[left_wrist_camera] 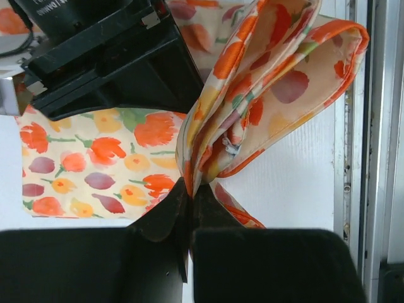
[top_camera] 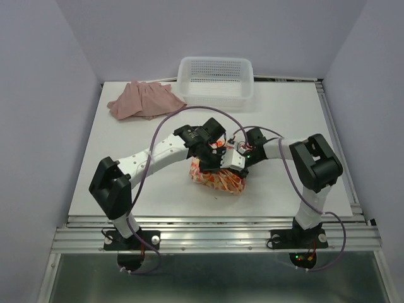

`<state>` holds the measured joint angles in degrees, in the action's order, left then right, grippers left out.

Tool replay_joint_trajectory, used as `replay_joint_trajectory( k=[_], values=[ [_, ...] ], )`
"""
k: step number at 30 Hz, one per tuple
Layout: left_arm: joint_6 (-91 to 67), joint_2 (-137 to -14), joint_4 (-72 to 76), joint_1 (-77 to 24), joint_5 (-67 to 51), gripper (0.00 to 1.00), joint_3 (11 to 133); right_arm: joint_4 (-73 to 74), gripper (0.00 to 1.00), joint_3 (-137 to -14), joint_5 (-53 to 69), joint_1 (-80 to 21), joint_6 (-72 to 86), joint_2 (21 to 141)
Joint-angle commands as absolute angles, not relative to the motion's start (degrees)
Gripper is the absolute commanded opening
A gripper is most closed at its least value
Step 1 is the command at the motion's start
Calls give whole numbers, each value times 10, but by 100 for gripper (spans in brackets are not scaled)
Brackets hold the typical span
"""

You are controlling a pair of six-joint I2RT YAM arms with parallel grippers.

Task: Fold and stack the skirts
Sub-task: Fold the skirt

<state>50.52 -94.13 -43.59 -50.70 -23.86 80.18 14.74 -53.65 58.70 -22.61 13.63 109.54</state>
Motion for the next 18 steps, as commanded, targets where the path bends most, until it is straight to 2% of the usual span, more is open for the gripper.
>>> replay_joint_trajectory(
  k=[1,8,18],
  values=[
    [540,-937,-483,-503,-281,0,831,230,57,-597,469,-231,58,1036],
    [544,-912,-504,-504,-329,0,800,246,63,-717,456,-224,62,1017],
    [538,-895,-519,-515,-336,0,794,260,67,-870,392,-191,7,1155]
  ],
)
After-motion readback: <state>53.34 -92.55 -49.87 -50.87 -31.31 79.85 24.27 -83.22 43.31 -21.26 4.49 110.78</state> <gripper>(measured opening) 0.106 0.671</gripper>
